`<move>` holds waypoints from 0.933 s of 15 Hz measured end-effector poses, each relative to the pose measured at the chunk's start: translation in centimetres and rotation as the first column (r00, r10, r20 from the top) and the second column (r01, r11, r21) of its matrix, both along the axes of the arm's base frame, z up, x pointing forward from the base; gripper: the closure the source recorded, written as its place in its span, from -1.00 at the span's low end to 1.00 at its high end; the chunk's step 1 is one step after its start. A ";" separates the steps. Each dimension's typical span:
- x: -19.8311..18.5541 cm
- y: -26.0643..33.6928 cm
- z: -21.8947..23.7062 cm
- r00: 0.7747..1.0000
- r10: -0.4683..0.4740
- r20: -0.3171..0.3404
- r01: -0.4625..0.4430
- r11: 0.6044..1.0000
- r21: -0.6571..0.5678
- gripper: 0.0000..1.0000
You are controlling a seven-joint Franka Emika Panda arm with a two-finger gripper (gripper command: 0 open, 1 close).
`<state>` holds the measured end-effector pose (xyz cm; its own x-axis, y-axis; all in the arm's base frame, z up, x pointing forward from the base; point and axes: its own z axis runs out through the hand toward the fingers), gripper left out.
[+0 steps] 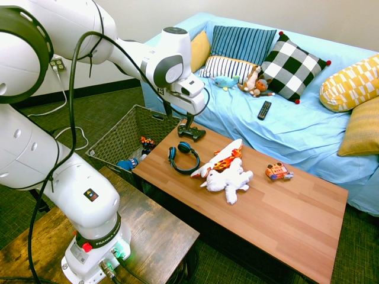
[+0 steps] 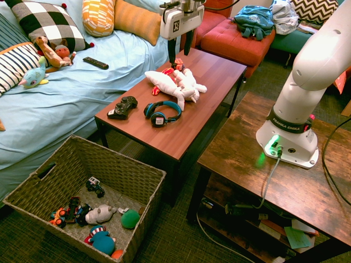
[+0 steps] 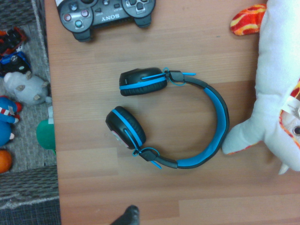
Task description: Put the toy car in the basket
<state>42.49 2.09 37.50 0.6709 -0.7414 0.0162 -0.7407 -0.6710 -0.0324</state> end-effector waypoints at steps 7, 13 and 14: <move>1.1 -8.0 1.1 0.995 -0.070 0.074 0.068 0.997 0.026 -1.00; 5.7 -27.5 -1.1 0.944 -0.328 0.018 0.320 0.931 0.177 -1.00; 7.1 -29.0 -2.5 0.938 -0.348 -0.010 0.343 0.921 0.186 -1.00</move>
<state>49.56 -26.90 35.03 0.3735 -0.9187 -0.1286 -0.9232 -0.3545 -0.1485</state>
